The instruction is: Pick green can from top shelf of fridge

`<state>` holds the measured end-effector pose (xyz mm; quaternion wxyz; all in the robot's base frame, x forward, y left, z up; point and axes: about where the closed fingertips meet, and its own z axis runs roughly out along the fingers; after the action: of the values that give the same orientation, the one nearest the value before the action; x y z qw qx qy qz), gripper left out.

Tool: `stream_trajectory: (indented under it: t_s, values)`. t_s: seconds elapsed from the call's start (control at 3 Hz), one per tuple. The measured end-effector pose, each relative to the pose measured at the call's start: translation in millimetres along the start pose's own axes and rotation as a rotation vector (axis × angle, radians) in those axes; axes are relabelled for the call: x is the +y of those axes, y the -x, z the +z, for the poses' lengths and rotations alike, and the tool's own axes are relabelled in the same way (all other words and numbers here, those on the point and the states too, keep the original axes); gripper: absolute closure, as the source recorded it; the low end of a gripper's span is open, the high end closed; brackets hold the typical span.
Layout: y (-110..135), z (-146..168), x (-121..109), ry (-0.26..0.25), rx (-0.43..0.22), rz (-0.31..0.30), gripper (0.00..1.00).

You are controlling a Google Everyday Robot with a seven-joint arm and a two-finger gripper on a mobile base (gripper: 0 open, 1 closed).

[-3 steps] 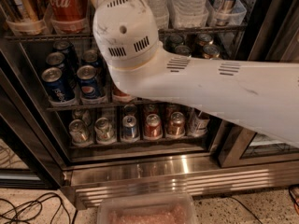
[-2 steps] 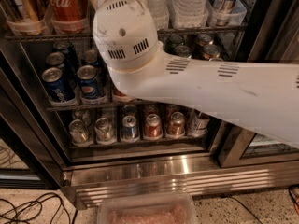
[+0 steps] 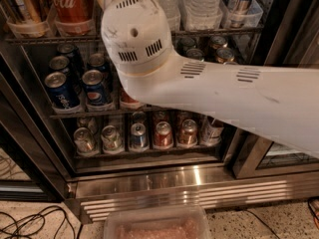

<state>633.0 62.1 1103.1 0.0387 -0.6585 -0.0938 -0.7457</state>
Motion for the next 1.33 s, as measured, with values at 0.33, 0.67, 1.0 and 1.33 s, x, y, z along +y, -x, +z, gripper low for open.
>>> stream_trajectory:
  t_s: [0.33, 0.67, 1.0, 1.33]
  values:
    - [4.5, -0.5, -0.3, 0.0, 0.0, 0.0, 1.0]
    - [1.8, -2.0, 6.2, 0.0, 0.014, 0.001, 1.0]
    - [3.1, -4.2, 6.5, -0.006, 0.034, 0.014, 1.0]
    - [3.1, -4.2, 6.5, -0.006, 0.034, 0.014, 1.0]
